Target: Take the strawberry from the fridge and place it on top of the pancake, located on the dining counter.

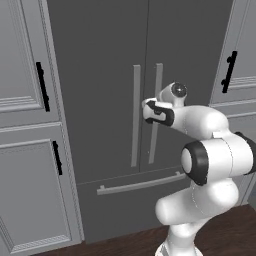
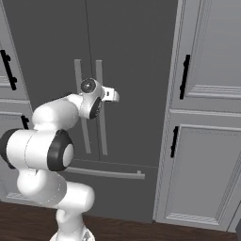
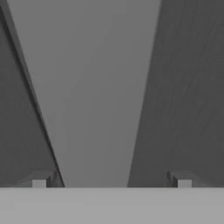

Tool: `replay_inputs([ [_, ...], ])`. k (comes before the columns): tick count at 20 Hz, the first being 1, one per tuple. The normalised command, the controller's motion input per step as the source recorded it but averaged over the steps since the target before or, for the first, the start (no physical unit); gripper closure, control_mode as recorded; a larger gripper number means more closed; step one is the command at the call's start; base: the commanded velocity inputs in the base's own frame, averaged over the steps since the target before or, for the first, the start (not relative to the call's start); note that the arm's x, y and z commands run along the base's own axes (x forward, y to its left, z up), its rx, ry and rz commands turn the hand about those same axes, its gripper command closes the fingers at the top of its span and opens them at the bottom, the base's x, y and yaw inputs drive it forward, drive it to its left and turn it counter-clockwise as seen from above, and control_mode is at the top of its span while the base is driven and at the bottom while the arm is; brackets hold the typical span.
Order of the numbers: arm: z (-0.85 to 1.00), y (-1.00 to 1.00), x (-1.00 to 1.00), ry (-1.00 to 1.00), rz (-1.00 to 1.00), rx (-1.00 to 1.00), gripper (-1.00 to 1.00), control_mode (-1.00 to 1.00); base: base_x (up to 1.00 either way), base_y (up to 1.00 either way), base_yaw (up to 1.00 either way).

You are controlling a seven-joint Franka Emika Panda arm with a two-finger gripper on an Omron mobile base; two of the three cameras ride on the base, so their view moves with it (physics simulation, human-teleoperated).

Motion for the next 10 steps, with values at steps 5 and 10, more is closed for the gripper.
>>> replay_inputs([
  [5, 0.00, 0.00, 0.43, 0.00, 0.00, 0.00, 1.00, -1.00, 0.00, 0.00, 0.00],
  [10, 0.00, 0.00, 0.11, 0.00, 0.00, 0.00, 1.00, -1.00, 0.00, 0.00, 0.00],
])
